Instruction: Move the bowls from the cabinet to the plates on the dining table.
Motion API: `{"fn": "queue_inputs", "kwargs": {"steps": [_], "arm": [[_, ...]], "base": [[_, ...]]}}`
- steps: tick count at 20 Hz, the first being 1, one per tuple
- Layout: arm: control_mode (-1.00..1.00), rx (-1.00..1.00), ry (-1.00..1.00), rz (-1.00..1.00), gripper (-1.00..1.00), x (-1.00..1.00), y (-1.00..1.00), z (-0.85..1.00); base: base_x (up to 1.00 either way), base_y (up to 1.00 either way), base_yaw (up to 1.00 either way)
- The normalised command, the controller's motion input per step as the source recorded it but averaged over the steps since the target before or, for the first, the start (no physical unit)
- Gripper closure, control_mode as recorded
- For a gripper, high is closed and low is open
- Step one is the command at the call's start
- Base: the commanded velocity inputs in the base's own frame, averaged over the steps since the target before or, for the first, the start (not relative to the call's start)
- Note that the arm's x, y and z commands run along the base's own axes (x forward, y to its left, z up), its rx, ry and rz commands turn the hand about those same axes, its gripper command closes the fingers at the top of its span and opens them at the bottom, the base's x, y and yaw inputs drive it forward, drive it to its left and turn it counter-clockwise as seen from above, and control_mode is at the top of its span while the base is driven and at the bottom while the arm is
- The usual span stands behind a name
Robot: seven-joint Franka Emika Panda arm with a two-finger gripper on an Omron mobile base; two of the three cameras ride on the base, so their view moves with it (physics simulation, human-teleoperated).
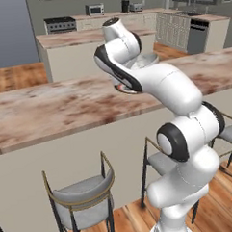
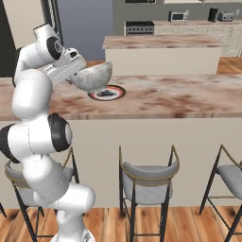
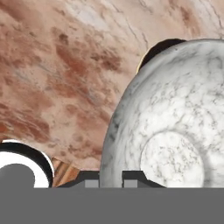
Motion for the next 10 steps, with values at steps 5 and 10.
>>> {"fn": "queue_inputs", "kwargs": {"steps": [5, 10], "arm": [[-1.00, -0.17, 0.00, -0.03, 1.00, -0.17, 0.00, -0.28], [-1.00, 0.01, 0.00, -0.04, 1.00, -0.13, 0.00, -0.14]], "base": [[0.00, 0.00, 0.00], [0.00, 0.00, 0.00]]}}
